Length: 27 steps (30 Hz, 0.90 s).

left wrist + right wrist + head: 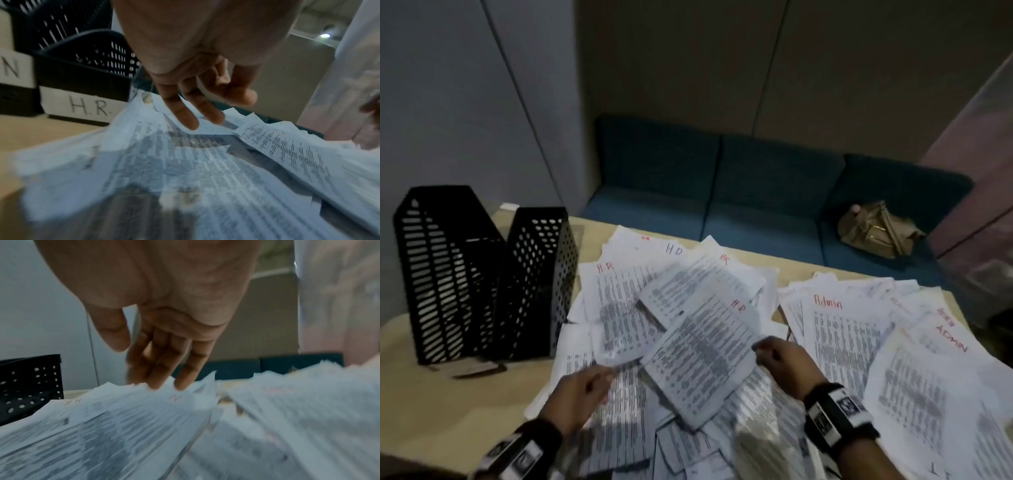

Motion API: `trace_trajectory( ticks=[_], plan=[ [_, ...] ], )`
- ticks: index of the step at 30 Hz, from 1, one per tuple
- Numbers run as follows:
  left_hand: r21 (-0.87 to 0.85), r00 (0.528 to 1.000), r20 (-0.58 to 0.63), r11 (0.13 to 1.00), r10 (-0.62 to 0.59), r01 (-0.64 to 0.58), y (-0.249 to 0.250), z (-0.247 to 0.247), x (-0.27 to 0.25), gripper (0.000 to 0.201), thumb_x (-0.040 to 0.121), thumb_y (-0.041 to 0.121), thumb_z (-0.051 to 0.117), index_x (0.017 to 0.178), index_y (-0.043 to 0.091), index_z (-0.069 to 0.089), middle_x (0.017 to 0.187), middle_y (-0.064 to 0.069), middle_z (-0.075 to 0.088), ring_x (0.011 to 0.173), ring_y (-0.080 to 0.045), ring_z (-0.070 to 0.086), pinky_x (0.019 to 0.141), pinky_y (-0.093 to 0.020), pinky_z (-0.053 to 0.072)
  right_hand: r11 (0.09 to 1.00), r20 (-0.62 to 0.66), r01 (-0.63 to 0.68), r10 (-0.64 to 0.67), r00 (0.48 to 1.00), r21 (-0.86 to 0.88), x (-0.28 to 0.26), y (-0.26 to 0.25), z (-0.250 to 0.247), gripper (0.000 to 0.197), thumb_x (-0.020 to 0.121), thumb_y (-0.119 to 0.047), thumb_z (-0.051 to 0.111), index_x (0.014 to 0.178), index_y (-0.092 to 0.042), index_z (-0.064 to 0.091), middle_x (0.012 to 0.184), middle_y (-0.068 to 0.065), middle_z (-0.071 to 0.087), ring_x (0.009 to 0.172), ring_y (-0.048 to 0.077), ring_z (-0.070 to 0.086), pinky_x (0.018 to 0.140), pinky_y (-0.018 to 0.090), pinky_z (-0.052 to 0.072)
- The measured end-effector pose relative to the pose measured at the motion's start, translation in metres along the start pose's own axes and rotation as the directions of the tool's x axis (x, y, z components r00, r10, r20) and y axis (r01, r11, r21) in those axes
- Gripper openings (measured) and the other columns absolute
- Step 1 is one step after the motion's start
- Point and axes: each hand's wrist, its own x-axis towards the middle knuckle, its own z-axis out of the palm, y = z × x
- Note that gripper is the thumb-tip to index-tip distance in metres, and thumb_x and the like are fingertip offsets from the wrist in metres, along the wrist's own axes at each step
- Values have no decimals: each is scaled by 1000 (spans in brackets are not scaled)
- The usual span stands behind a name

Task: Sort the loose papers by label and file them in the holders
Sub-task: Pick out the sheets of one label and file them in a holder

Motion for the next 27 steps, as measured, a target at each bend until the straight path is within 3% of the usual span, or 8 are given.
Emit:
trace_trajectory(
  ticks=[4, 9, 12, 15, 18, 20, 22, 27],
  plan=[
    [-59, 999, -32, 998, 17, -19, 20, 20, 27, 17, 91, 13, 64, 95, 29, 65, 89, 0, 70, 76, -17, 64, 62, -14, 48, 976, 34, -92, 101, 994, -195, 20, -2, 52, 44, 97, -32, 47, 139, -24, 43, 148, 1, 39, 133, 19, 41, 109, 33, 36],
    [-9, 990, 76, 993, -118, 119, 23, 50, 55, 47, 90, 23, 65, 134, 15, 51, 129, -3, 57, 110, -15, 58, 95, -27, 46, 968, 195, 7, 44, 980, -250, 11, 5, 119, 46, 98, -36, 40, 144, -29, 36, 160, 8, 11, 146, 28, 17, 117, 37, 22],
    [13, 981, 91, 985, -172, 172, 35, 62, 60, 45, 92, 21, 62, 134, 11, 49, 117, -6, 63, 100, -20, 61, 87, -27, 47, 978, 207, 42, 2, 978, -206, 9, 14, 132, 55, 96, -57, 24, 134, -29, 49, 159, 7, 18, 147, 26, 14, 120, 34, 10],
    [72, 983, 154, 993, -102, 92, 47, 69, 57, 26, 95, 20, 57, 119, 12, 59, 90, -2, 65, 72, -14, 61, 66, -24, 52, 990, 95, -114, 107, 990, 80, 5, 16, 122, 56, 90, -63, 38, 128, -25, 54, 153, 2, 31, 132, 13, 39, 107, 21, 30],
    [-103, 952, 307, 994, 8, 25, 58, 69, 52, 27, 96, 21, 57, 123, 26, 56, 81, -1, 68, 59, -11, 64, 53, -20, 49, 772, -158, -286, 444, 882, 568, 9, 28, 114, 79, 73, -54, 72, 137, -16, 43, 139, 6, 44, 118, 17, 46, 92, 26, 40],
    [-160, 942, 327, 987, 75, -23, 66, 67, 49, 21, 95, 22, 59, 115, 26, 59, 79, 0, 70, 61, -8, 65, 60, -27, 54, 464, -68, -294, 618, 783, 835, 13, 35, 111, 105, 57, -63, 78, 140, -18, 33, 129, 7, 49, 114, 26, 51, 93, 40, 43],
    [-144, 937, 341, 989, 81, -34, 71, 65, 52, 7, 94, 25, 60, 99, 30, 61, 81, 1, 71, 69, -4, 67, 75, -35, 57, 204, 116, -288, 593, 797, 936, 17, 32, 106, 90, 72, -48, 75, 144, -27, 24, 126, 10, 54, 111, 26, 56, 96, 46, 45],
    [18, 887, 457, 996, 73, -92, 79, 60, 87, 37, 91, 36, 62, 126, 29, 52, 114, 11, 60, 96, -10, 63, 90, -34, 53, 307, 204, -432, 564, 800, 848, 34, 26, 107, 63, 74, -33, 78, 125, -18, 43, 106, 13, 57, 88, 22, 56, 67, 33, 51]
  ],
)
